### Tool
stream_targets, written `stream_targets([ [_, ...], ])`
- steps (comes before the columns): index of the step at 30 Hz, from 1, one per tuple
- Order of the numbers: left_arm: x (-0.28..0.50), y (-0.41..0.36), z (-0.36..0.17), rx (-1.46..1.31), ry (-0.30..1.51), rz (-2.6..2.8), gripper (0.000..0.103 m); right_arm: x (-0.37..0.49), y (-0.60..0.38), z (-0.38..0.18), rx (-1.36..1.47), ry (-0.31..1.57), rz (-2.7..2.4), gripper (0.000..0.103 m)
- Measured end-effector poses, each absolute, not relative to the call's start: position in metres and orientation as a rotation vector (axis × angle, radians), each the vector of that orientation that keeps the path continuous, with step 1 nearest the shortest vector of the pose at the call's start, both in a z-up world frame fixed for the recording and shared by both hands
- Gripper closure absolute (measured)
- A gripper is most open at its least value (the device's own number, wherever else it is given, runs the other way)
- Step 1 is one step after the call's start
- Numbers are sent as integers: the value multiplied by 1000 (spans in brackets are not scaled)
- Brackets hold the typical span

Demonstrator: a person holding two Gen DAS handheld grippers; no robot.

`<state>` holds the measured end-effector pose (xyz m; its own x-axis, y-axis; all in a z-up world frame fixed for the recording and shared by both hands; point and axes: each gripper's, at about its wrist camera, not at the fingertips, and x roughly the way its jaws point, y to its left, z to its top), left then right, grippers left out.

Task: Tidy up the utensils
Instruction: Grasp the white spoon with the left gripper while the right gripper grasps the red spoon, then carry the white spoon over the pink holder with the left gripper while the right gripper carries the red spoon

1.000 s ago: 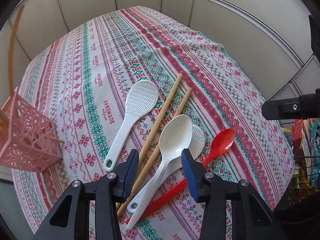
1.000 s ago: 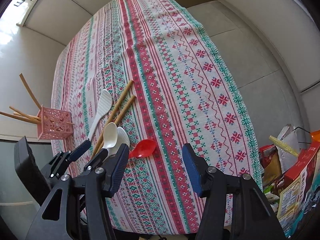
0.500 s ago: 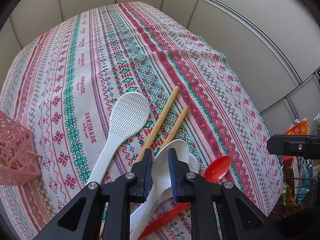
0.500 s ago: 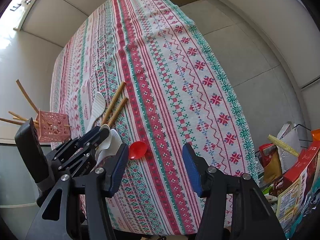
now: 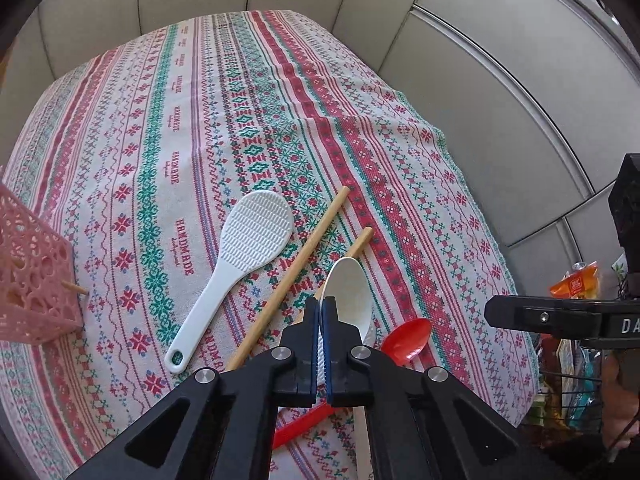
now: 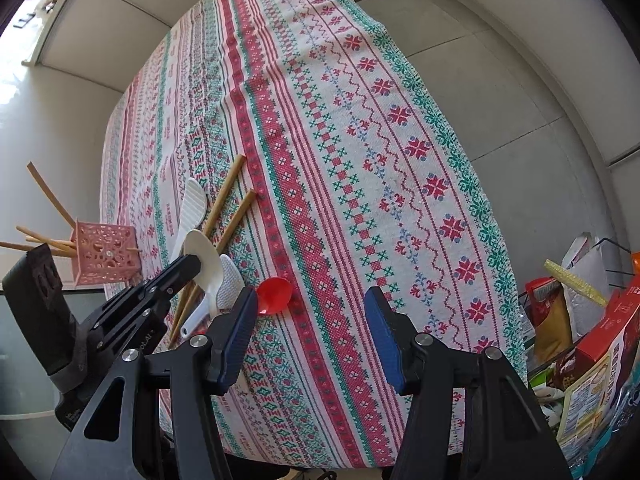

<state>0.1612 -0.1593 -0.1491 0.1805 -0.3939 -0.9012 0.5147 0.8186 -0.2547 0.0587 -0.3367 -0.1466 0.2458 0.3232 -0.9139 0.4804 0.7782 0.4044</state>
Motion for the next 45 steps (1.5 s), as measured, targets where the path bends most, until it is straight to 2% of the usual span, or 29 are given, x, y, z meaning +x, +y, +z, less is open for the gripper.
stream_targets([
  [6,158,-142,-155,109,1305,-579,101,65,-331,-162,758,1394,-78,47],
  [10,161,-132,-162,102,1320,-580,99,67,-329,-178,796,1430,-59,62],
  [14,167,-128,-163,46,1330,-600,95,69,-331,-190,852,1447,-52,68],
  [19,176,-133,-167,32,1327,-605,84,72,-327,-197,888,1461,-20,75],
  [22,180,-137,-171,6,1332,-611,83,74,-327,-200,910,1450,-8,78],
  [25,183,-137,-171,-12,1333,-608,84,76,-327,-203,944,1439,11,80],
  [27,182,-138,-170,-1,1330,-611,85,81,-329,-207,953,1437,28,86],
  [29,181,-139,-170,7,1328,-613,94,83,-329,-210,954,1436,44,93],
  [31,180,-141,-170,19,1327,-612,99,85,-328,-212,946,1438,58,100],
  [45,153,-127,-102,24,1081,-556,101,75,-324,-126,753,1206,30,102],
])
